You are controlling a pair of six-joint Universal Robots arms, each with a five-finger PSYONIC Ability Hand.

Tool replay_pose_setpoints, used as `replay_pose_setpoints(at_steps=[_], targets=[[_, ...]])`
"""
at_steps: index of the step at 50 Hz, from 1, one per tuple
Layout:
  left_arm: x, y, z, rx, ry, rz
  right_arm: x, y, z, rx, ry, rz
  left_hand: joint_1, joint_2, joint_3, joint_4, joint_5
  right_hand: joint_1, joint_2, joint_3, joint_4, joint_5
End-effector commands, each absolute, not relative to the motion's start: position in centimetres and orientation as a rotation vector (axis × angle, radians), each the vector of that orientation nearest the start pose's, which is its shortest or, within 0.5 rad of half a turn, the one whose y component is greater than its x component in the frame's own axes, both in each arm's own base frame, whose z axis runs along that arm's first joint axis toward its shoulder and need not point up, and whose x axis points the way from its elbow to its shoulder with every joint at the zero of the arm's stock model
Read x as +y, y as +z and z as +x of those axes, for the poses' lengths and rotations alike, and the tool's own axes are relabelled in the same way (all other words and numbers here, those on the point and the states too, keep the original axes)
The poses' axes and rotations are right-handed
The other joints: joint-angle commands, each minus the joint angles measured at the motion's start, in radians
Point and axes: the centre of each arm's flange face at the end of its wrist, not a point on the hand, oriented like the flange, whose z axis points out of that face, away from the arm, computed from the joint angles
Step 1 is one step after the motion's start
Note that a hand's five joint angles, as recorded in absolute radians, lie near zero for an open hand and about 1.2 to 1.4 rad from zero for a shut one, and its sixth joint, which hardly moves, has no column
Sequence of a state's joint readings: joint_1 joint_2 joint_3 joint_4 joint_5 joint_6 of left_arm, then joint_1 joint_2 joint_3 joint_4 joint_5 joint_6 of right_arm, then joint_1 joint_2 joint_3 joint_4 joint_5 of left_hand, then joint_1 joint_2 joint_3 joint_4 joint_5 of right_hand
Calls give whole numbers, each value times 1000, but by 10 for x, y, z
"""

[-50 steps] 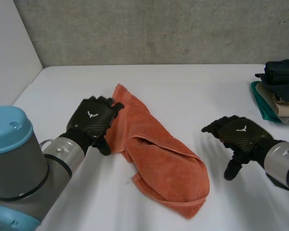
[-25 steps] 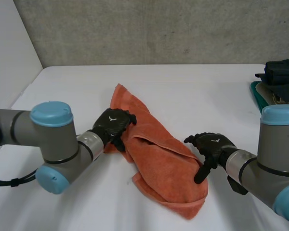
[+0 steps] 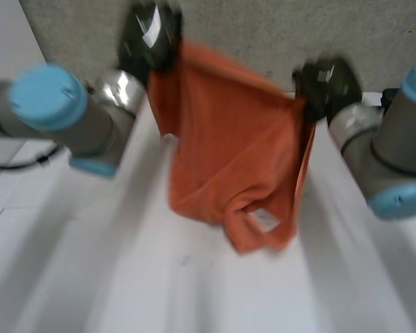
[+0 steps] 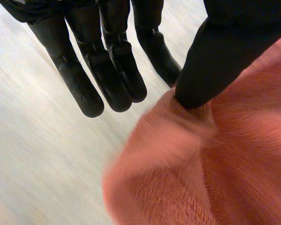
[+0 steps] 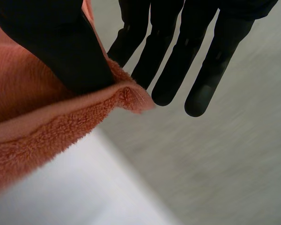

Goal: Fold the laundry.

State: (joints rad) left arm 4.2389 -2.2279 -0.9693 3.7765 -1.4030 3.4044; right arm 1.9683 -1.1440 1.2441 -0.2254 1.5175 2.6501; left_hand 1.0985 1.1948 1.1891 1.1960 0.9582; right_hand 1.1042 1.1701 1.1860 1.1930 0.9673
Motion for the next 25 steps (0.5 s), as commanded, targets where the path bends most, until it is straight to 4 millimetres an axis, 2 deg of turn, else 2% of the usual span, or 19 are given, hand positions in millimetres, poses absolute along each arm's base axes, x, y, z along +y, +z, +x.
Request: replay_pose_setpoints(at_steps=[1,4,6,10,11,14,15,16,18,19,20,21,22,23,24,25], targets=[[-354,416,-321,904,-3180,521,-327,371,301,1360,-2877,-824,298,201,207,200,264,292,226,210,203,254],[-351,414,-323,934,-3179,531,-310,393,301,1254,-2925,-781,298,201,207,200,264,292,226,210,203,254],[-347,410,-320,999,-3155,545,-304,389,301,1287,-2894,-808,298,201,207,200,264,292,226,210,203,254],[-338,384,-311,1199,-3069,612,-278,359,305,1463,-2712,-956,298,201,207,200,264,292,226,210,203,254],[-335,378,-310,1241,-3050,628,-266,342,307,1554,-2609,-1030,298,201,207,200,264,292,226,210,203,254],[-321,342,-304,1426,-2957,693,-249,309,310,1703,-2418,-1154,298,201,207,200,264,292,226,210,203,254],[-317,330,-302,1483,-2923,713,-237,286,310,1787,-2290,-1216,298,201,207,200,264,292,226,210,203,254],[-309,307,-299,1582,-2864,754,-232,277,308,1831,-2232,-1238,298,201,207,200,264,292,226,210,203,254],[-299,285,-296,1674,-2799,801,-224,258,305,1901,-2127,-1270,298,201,207,200,264,292,226,210,203,254],[-294,273,-294,1721,-2764,828,-220,242,303,1951,-2053,-1278,298,201,207,200,264,292,226,210,203,254],[-284,250,-291,1820,-2694,884,-220,233,303,1971,-2021,-1281,298,201,207,200,264,292,226,210,203,254],[-278,240,-291,1864,-2665,909,-220,225,303,1989,-1993,-1281,298,201,207,200,264,292,226,210,203,254],[-272,230,-290,1903,-2637,933,-222,218,303,2002,-1972,-1283,231,135,141,134,197,292,226,210,203,254],[-268,223,-289,1940,-2611,948,-225,205,304,2024,-1934,-1289,-72,-168,-162,-169,-106,292,226,210,203,254],[-262,207,-286,2014,-2552,961,-226,201,304,2032,-1920,-1293,-586,-682,-677,-684,-620,292,226,210,203,254],[-259,202,-285,2041,-2527,966,-226,198,305,2039,-1910,-1294,-719,-816,-810,-817,-753,292,226,210,203,254]])
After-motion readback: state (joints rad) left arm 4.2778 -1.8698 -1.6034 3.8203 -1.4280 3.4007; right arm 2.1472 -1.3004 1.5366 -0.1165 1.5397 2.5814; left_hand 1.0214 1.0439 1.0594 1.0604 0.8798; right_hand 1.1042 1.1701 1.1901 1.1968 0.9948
